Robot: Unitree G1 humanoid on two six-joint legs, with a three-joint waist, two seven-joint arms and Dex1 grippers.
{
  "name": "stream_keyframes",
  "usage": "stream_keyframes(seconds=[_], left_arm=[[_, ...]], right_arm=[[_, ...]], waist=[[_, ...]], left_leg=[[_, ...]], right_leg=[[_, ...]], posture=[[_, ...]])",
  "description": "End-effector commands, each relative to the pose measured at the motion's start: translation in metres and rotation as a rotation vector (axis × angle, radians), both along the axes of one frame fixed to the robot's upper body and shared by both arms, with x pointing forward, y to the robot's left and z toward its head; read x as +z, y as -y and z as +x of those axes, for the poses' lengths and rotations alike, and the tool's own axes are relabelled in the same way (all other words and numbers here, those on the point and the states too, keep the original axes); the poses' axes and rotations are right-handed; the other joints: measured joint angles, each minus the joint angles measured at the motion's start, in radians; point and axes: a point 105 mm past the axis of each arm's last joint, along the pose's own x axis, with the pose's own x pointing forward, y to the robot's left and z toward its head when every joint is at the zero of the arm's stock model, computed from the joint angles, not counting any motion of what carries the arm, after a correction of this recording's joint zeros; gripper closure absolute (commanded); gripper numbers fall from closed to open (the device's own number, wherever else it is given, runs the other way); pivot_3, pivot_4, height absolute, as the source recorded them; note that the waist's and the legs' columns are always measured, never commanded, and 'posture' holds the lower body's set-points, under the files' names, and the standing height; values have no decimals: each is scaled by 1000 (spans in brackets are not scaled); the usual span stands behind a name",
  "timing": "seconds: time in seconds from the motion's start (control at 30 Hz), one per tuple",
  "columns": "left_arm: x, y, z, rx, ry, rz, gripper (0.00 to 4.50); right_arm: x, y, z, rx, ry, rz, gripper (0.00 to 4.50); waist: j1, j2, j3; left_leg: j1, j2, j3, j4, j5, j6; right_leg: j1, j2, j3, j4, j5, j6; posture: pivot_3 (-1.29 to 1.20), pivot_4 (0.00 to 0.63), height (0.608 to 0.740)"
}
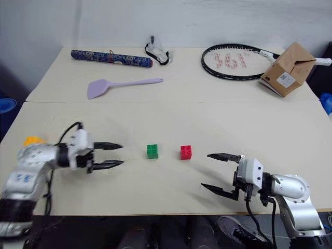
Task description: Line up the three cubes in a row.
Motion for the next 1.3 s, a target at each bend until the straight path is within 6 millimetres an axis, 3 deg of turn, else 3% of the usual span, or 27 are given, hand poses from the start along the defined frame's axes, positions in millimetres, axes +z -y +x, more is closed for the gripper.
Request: stream_keyframes(seconds=[0.03,0.13,0.23,0.27,0.43,0.53,0.73,0.93,1.07,1.2,1.3], left_arm=[[14,-41,-24,250,77,-86,1786],[6,-92,-52,548,96,-158,1260],[-8,-147,-89,894,135,-240,285],[-13,-158,-100,972,135,-265,34],[-22,-185,-131,1224,198,-369,34],[-15,-182,-115,1212,210,-465,34],[0,-183,-55,1176,199,-503,34],[-19,-182,-2,1169,70,-404,34],[-20,-184,21,1167,55,-373,34],[-19,-184,30,1154,61,-362,34],[-22,-185,30,1149,59,-348,650]], right_arm=[[11,-14,-3,54,27,64,0],[21,-27,-2,77,37,137,0],[38,-41,-3,95,24,243,0],[41,-45,-4,102,29,255,0],[51,-55,-1,91,89,281,0],[52,-55,2,80,105,280,0],[49,-55,7,72,112,265,0],[42,-57,9,57,102,252,0],[41,-56,9,37,111,245,0],[39,-55,8,20,110,245,0],[37,-53,7,-2,110,242,0]], waist=[[1,0,0],[5,-1,0],[5,-1,-1],[5,-2,-1],[8,-6,-3],[18,-10,-6],[26,-13,-8],[7,-13,-8],[-4,-14,-8],[-3,-14,-8],[-1,-14,-8]], left_leg=[[0,0,0,0,0,0],[1,0,-1,0,-1,0],[1,0,-1,0,-2,0],[1,0,-2,0,-2,0],[0,0,-1,0,-7,1],[0,0,-1,0,-9,-1],[1,0,-1,0,-8,0],[1,0,1,-1,-7,0],[0,0,3,-1,-7,0],[0,1,4,-1,-7,0],[0,1,4,-1,-7,0]], right_leg=[[0,0,0,-1,0,0],[1,-1,0,-1,0,0],[1,-2,0,-2,0,-1],[0,-2,0,-2,0,-1],[0,-2,0,-2,-1,-1],[0,-2,0,-2,-1,-1],[0,-2,-1,-2,-1,-1],[0,0,-1,1,-1,-1],[-1,0,-5,1,-1,-1],[-1,0,-8,1,-1,-1],[-1,0,-8,1,-1,-1]], posture=[[0,150,740],[0,150,740],[0,150,740],[0,150,740],[0,150,740],[0,150,740],[0,150,740],[0,150,740],[0,150,740],[0,150,740],[0,150,740]])
